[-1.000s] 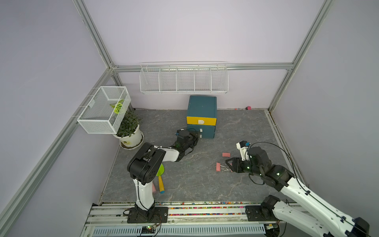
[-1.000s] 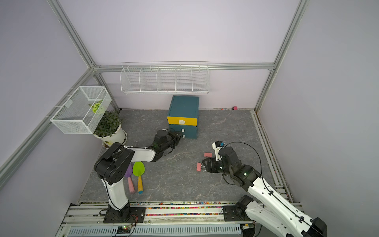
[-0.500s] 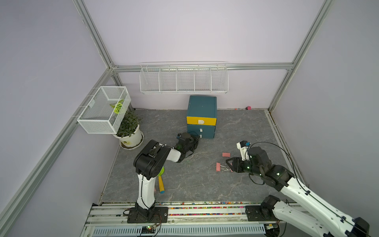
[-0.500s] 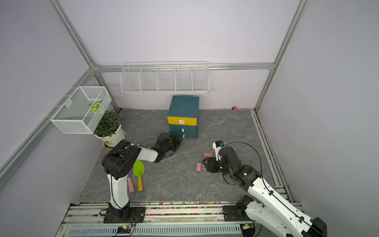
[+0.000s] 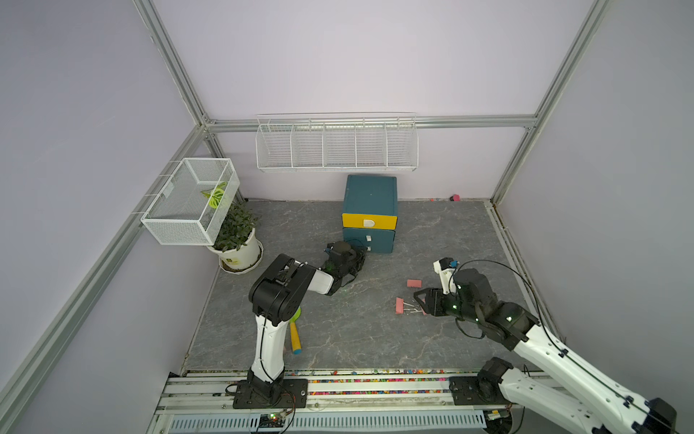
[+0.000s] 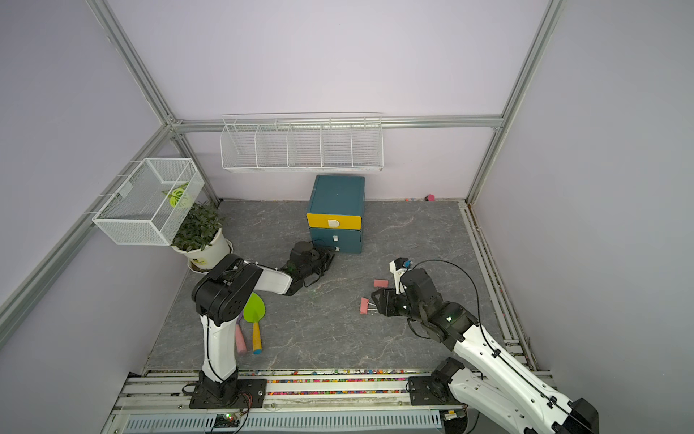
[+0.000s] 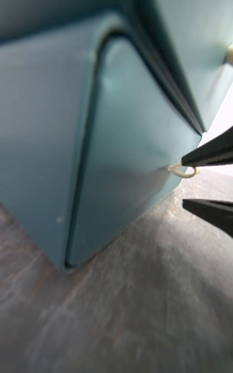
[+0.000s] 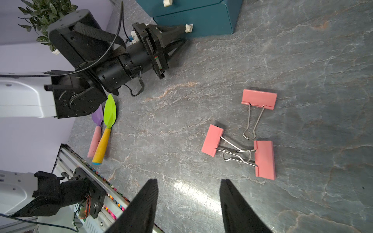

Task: Put the binder clips in the drawer according to color
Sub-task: Open the drawer in the storage box.

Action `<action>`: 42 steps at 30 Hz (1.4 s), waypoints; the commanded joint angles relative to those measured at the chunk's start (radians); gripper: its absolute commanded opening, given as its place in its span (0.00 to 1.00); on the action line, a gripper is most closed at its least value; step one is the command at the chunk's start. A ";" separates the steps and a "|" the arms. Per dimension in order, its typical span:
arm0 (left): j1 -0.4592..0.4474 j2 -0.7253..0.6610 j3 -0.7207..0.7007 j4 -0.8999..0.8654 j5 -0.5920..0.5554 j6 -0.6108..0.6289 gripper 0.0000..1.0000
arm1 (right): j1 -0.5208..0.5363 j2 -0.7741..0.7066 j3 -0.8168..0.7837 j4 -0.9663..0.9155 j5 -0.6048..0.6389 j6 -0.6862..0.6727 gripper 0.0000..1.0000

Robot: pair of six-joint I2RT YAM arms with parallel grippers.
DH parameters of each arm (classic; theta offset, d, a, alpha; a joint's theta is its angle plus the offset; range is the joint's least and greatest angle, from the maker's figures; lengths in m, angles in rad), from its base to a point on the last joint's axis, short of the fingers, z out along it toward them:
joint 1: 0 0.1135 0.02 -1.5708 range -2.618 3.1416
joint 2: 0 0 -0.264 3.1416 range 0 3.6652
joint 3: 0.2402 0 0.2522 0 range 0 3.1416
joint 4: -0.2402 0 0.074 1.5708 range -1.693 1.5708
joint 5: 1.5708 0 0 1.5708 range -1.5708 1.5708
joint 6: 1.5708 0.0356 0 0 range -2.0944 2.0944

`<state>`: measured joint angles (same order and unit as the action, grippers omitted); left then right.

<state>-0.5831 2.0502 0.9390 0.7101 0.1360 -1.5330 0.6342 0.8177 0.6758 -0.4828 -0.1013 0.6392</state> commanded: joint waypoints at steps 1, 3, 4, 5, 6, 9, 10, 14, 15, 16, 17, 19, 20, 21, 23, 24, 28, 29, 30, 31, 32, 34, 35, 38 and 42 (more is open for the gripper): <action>-0.003 0.031 0.033 0.034 0.005 -0.005 0.33 | -0.005 -0.003 -0.010 0.000 0.009 -0.002 0.56; -0.004 0.036 0.029 0.052 0.002 -0.017 0.33 | -0.004 -0.003 -0.009 -0.002 0.009 -0.004 0.56; -0.007 0.031 0.022 0.061 -0.004 -0.021 0.33 | -0.004 -0.003 -0.009 -0.002 0.009 -0.004 0.56; -0.009 0.023 0.016 0.066 -0.010 -0.021 0.33 | -0.004 -0.003 -0.009 -0.005 0.010 -0.004 0.56; -0.011 0.013 0.009 0.062 -0.016 -0.021 0.34 | -0.004 -0.004 -0.010 -0.005 0.011 -0.003 0.56; -0.021 -0.018 -0.003 0.039 -0.036 -0.010 0.39 | -0.005 0.000 -0.013 0.002 0.009 -0.002 0.56; -0.021 -0.017 0.004 0.035 -0.032 -0.009 0.39 | -0.004 0.001 -0.016 0.004 0.008 -0.001 0.56; -0.023 0.028 0.031 0.056 -0.003 -0.032 0.38 | -0.004 0.009 -0.012 0.009 0.006 0.001 0.55; -0.024 0.034 0.034 0.055 -0.003 -0.034 0.37 | -0.004 0.009 -0.012 0.006 0.006 0.001 0.55; -0.024 0.035 0.036 0.049 -0.006 -0.035 0.36 | -0.004 0.005 -0.011 0.003 0.009 -0.001 0.55; -0.024 0.036 0.035 0.045 -0.011 -0.032 0.33 | -0.005 0.001 -0.010 0.000 0.010 -0.001 0.55; -0.024 0.034 0.033 0.045 -0.022 -0.029 0.24 | -0.004 -0.006 -0.012 -0.004 0.013 0.000 0.56; -0.023 0.034 0.035 0.043 -0.026 -0.026 0.19 | -0.005 -0.008 -0.014 -0.006 0.014 -0.001 0.55; -0.023 0.036 0.038 0.042 -0.026 -0.025 0.15 | -0.004 -0.009 -0.016 -0.007 0.014 0.000 0.55; -0.023 0.041 0.043 0.045 -0.026 -0.026 0.07 | -0.004 -0.009 -0.018 -0.004 0.013 -0.001 0.55; -0.023 0.041 0.043 0.045 -0.024 -0.026 0.02 | -0.005 -0.005 -0.018 -0.003 0.012 -0.001 0.56; -0.024 0.024 0.014 0.048 -0.029 -0.026 0.00 | -0.006 -0.002 -0.017 -0.004 0.020 -0.001 0.55; -0.026 0.011 0.002 0.047 -0.031 -0.024 0.00 | -0.006 0.003 -0.015 -0.011 0.029 -0.001 0.56; -0.029 -0.002 -0.010 0.040 -0.029 -0.021 0.00 | -0.005 0.009 -0.011 -0.023 0.041 0.001 0.55; -0.032 -0.016 -0.022 0.033 -0.026 -0.020 0.00 | -0.006 0.019 -0.005 -0.036 0.053 0.000 0.55; -0.036 -0.032 -0.038 0.026 -0.025 -0.018 0.00 | -0.005 0.031 0.001 -0.052 0.066 0.000 0.55; -0.049 -0.066 -0.073 0.020 -0.022 -0.015 0.00 | -0.006 0.051 0.008 -0.074 0.092 0.002 0.55; -0.057 -0.082 -0.091 0.013 -0.021 -0.015 0.00 | -0.006 0.057 0.011 -0.081 0.102 0.001 0.55; -0.081 -0.134 -0.150 -0.001 -0.021 -0.017 0.00 | -0.005 0.073 0.019 -0.098 0.122 0.004 0.56; -0.112 -0.215 -0.226 -0.023 -0.036 -0.022 0.00 | -0.005 0.099 0.027 -0.116 0.132 0.004 0.57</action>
<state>-0.6720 1.8896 0.7475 0.7170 0.1036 -1.5623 0.6342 0.9020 0.6792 -0.5686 -0.0032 0.6395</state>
